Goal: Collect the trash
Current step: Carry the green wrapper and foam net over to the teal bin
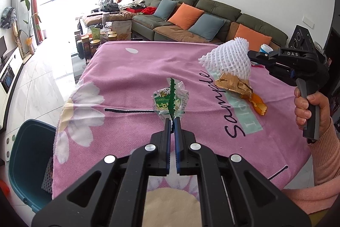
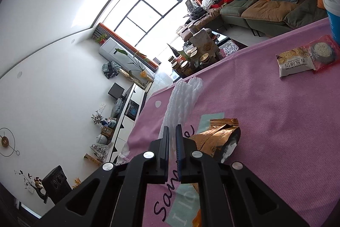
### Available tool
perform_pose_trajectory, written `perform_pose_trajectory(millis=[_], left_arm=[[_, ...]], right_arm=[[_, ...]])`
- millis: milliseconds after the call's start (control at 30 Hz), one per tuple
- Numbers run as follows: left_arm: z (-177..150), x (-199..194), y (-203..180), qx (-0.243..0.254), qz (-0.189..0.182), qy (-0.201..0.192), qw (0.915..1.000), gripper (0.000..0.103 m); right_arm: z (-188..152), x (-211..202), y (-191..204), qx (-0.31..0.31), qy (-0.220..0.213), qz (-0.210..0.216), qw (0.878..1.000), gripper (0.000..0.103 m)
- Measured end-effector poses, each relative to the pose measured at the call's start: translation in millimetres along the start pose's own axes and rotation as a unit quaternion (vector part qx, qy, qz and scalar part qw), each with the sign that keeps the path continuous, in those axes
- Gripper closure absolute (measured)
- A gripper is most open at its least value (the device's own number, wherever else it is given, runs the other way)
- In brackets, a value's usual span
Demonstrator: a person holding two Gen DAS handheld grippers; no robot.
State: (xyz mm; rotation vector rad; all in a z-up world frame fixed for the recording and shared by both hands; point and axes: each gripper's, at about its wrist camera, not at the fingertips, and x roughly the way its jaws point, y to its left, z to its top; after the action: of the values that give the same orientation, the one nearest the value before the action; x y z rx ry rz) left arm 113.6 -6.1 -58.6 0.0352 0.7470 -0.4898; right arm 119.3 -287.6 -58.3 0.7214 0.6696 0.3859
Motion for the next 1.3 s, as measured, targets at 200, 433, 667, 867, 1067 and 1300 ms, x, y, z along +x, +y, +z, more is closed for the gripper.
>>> perform_pose_trajectory(millis=[200, 433, 667, 867, 1067, 1300], left_arm=[[-3.4, -13.4, 1.0, -0.003, 0.012, -0.009, 0.9999, 0.099], [-8.8, -28.7, 7.3, -0.008, 0.025, -0.014, 0.9996, 0.099], [-15.1, -45.4, 15.2, -0.019, 0.04, -0.019, 0.9989, 0.099], [-21.4, -56.9, 24.3, -0.027, 0.054, -0.021, 0.998, 0.099], [-26.2, -65.0, 34.2, -0.037, 0.068, -0.021, 0.9968, 0.099], [-32.0, -74.2, 46.6, -0.046, 0.083, -0.021, 0.9952, 0.099]], right_arm=[[-8.5, 2.7, 16.4, -0.013, 0.015, 0.027, 0.999, 0.098], [-17.9, 12.9, 35.1, -0.029, 0.036, 0.057, 0.997, 0.098], [-28.5, 24.3, 52.0, -0.039, 0.057, 0.081, 0.994, 0.098], [-39.5, 39.1, 64.9, -0.043, 0.076, 0.097, 0.991, 0.098], [-43.7, 56.1, 72.5, -0.046, 0.094, 0.11, 0.988, 0.098], [-50.0, 73.2, 82.7, -0.049, 0.111, 0.121, 0.985, 0.098]])
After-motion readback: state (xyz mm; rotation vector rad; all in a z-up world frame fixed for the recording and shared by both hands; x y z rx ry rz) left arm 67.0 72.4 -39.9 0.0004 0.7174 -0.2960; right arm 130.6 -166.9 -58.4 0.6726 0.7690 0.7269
